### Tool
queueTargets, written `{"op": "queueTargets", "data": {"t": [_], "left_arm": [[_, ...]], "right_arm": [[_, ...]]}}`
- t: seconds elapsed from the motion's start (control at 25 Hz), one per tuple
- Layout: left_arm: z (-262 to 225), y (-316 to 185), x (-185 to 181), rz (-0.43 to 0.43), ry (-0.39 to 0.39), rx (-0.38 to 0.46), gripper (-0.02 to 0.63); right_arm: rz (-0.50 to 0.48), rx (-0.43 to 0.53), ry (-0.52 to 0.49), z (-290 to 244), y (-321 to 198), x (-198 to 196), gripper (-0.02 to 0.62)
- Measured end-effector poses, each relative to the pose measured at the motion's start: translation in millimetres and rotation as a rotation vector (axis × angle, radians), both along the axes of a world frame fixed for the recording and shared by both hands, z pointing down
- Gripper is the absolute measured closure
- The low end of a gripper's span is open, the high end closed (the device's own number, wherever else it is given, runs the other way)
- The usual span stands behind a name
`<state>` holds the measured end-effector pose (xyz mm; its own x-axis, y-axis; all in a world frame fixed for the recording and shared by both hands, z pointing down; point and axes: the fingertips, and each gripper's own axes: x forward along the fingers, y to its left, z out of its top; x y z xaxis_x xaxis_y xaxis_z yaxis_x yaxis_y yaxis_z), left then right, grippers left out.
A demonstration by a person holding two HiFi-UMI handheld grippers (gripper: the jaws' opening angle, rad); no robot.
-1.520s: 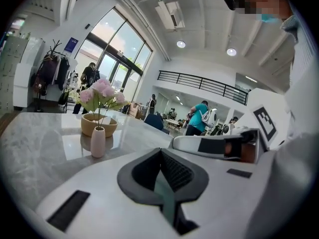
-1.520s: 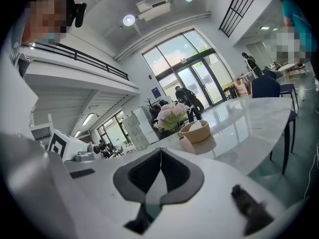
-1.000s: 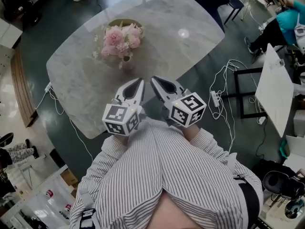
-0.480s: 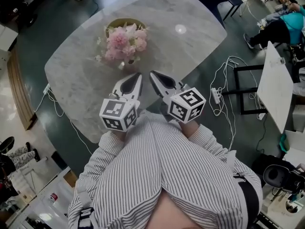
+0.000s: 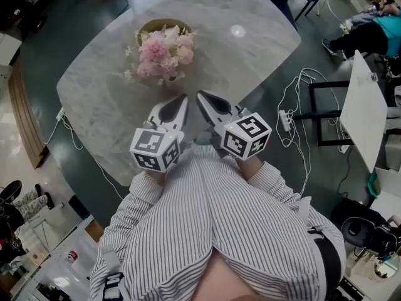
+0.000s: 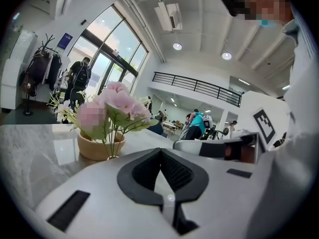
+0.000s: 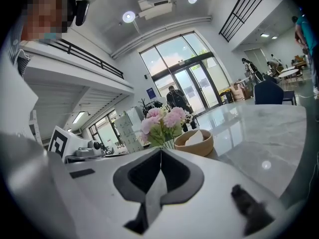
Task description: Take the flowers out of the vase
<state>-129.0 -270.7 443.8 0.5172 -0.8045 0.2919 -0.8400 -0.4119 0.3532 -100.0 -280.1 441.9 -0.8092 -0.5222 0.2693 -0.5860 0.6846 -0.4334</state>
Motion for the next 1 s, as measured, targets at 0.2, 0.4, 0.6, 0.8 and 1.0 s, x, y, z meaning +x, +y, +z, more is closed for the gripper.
{"op": "queueTargets", "data": {"t": [0.2, 0.4, 0.6, 0.8, 1.0], "left_arm": [[-4.5, -10.2, 4.6, -0.015, -0.002, 0.005, 0.594], [-15.5, -17.5, 5.3, -0.052, 0.007, 0.003, 0.594], [-17.8, -18.6, 8.3, -0.079, 0.022, 0.006, 0.594], [-18.3, -21.1, 6.2, -0.114, 0.032, 0.016, 0.594], [-18.2, -20.6, 10.3, -0.091, 0.041, 0.018, 0.594]], "right_arm": [[-0.015, 0.010, -0.003, -4.3, -14.2, 8.1, 0.580], [-0.066, 0.009, -0.016, -13.5, -24.3, 6.4, 0.580], [-0.093, 0.005, -0.019, -15.2, -24.7, 6.3, 0.580], [-0.113, -0.002, -0.015, -11.6, -22.4, 6.4, 0.580], [-0.122, -0.005, -0.018, -11.8, -22.2, 6.1, 0.580]]}}
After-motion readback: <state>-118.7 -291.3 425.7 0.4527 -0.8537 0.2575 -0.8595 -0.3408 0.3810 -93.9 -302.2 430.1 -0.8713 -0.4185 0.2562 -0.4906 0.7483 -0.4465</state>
